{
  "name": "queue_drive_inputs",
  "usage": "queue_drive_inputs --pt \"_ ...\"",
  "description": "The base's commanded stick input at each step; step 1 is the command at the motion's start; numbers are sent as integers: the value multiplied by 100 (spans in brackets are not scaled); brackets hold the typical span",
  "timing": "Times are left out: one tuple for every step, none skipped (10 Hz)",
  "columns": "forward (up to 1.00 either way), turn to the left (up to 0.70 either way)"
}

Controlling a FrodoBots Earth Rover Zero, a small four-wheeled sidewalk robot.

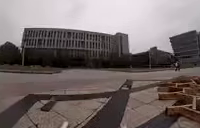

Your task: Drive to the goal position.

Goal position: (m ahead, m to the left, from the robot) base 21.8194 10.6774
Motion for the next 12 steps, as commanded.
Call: queue_drive_inputs --pt "70 0" --pt "70 0" --pt "70 0" --pt "70 0" --pt "70 0" --pt "70 0" --pt "70 0" --pt "70 -2" --pt "70 0" --pt "70 0" --pt "70 -2" --pt "70 0"
